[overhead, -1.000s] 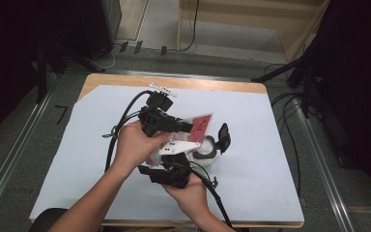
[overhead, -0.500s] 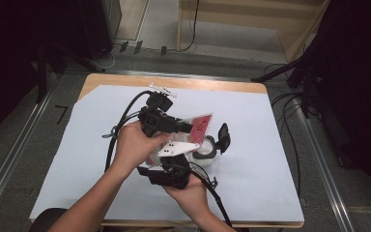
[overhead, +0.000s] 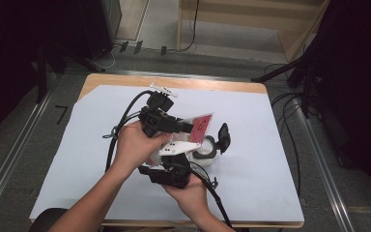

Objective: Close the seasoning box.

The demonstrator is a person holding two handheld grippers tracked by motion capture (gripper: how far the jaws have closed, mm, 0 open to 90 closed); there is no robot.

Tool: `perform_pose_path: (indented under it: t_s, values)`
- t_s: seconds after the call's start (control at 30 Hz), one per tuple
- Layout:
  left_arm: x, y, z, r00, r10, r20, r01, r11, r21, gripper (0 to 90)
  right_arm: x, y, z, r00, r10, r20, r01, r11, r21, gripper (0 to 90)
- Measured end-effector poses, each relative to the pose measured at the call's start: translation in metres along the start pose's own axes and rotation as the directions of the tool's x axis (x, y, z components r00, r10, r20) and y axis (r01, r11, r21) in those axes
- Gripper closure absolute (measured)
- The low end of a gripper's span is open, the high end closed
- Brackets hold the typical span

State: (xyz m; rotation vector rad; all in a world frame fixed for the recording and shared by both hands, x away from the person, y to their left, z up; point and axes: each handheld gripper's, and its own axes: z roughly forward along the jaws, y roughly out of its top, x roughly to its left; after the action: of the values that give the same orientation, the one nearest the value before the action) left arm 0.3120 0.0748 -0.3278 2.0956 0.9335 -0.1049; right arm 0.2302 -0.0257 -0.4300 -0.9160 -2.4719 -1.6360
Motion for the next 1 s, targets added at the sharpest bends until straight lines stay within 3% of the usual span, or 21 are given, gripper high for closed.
perform_pose_path:
  t_s: [1.0]
  values:
    - [0.0, 0.0019, 0.0028, 1.0, -0.004, 0.005, 0.003, 0.9999, 0.01, 73.5, -0.0026, -0.0005, -0.0004, 1.0, 0.002, -0.005, -0.002, 1.0, -0.008, 63.8]
